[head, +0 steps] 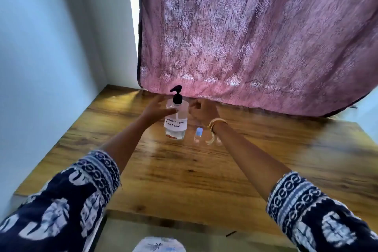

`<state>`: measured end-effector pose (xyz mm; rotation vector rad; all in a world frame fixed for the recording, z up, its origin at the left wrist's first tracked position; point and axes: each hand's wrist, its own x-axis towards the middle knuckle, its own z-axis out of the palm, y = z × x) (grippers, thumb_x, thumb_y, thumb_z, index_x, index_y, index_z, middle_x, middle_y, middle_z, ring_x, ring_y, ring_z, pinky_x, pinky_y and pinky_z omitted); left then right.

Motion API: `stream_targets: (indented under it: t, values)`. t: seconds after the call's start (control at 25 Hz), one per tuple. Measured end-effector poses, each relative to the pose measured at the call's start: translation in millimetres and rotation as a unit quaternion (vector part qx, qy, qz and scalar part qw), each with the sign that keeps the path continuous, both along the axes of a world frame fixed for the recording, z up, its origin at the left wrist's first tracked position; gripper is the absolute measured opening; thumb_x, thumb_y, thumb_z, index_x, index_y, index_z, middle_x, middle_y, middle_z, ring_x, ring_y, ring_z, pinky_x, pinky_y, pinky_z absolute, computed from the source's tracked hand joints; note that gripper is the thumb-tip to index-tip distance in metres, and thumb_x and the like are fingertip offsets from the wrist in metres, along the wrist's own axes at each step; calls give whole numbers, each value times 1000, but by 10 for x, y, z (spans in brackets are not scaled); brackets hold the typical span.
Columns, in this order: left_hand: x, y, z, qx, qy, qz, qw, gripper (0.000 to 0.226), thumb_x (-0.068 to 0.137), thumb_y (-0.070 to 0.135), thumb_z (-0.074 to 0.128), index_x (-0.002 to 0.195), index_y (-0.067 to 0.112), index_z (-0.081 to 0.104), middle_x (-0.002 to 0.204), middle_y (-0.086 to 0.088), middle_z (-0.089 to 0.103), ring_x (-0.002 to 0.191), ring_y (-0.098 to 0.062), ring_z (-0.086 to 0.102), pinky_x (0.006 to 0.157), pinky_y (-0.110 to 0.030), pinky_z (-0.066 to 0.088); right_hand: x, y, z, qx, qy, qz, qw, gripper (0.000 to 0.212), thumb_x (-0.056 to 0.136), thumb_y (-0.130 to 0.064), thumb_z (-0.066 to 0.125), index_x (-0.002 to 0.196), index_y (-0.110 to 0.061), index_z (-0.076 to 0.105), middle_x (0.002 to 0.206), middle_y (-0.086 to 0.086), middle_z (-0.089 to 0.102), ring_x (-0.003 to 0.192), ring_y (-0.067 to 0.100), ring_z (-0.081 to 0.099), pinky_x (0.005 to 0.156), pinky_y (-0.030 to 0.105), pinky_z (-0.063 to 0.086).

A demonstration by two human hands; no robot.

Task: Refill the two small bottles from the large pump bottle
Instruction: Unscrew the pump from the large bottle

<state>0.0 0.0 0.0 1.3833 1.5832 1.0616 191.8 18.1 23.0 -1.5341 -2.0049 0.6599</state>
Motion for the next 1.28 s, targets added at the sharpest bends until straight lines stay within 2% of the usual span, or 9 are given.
stream_targets:
  t: [0.04,0.16,0.32,0.44,0.56,0.76,0.92,1.04,1.28]
  values:
    - [-1,40,33,5,2,-34,999,75,72,17,82,137,9,47,132,-2,53,120,-21,50,92,-32,41,-51,41,41,-10,31,12,999,5,79,-11,64,75,-12,61,73,3,62,65,12,52,65,27,51]
    - [-18,155,120,-4,15,-94,995,73,72,9,81,137,8,46,124,1,52,111,-16,50,91,-30,42,-245,143,179,-22,72,21,997,31,74,-18,79,101,-10,66,93,2,68,82,12,60,78,25,52]
    - [-75,232,-87,18,-57,-132,989,55,67,9,84,118,18,65,114,-9,70,99,-16,65,88,-33,53,-386,175,71,12,70,1,997,36,68,-33,86,91,-12,67,86,-1,67,77,11,59,67,21,45]
    - [-86,266,-200,26,-90,-121,988,40,67,12,85,103,22,70,101,-5,75,91,-14,70,77,-28,56,-414,192,41,40,91,-22,995,33,67,-33,86,84,-12,67,77,-3,64,68,7,56,60,14,41]
    - [-66,263,-184,16,-106,-123,987,30,71,5,81,94,21,70,85,5,76,81,-7,71,68,-20,55,-446,200,73,55,67,-17,996,33,68,-34,86,84,-9,71,78,2,68,72,12,60,64,19,44]
    - [-82,281,-202,-1,-120,-109,987,46,58,28,87,99,21,71,100,-7,74,92,-21,70,78,-36,58,-421,238,84,62,42,5,997,32,71,-30,84,92,-7,75,90,9,75,82,19,68,78,33,56]
    - [-102,285,-227,-2,-120,-123,985,53,50,36,85,99,21,71,104,-13,73,98,-32,69,84,-45,57,-361,277,194,-10,34,65,997,30,77,-11,78,107,-10,72,103,11,75,97,21,69,95,39,54]
    - [-90,269,-217,-1,-124,-121,985,50,48,38,84,94,24,70,93,-4,74,89,-23,70,78,-38,57,-360,298,251,-70,54,101,991,36,80,0,72,116,-5,66,115,14,70,110,24,65,104,41,49]
    - [-129,299,-328,-3,-117,-121,986,54,59,32,87,103,9,69,103,-15,73,98,-34,69,90,-54,54,-474,204,150,20,80,38,996,33,68,-19,86,94,-7,71,82,-3,67,81,15,62,73,22,50]
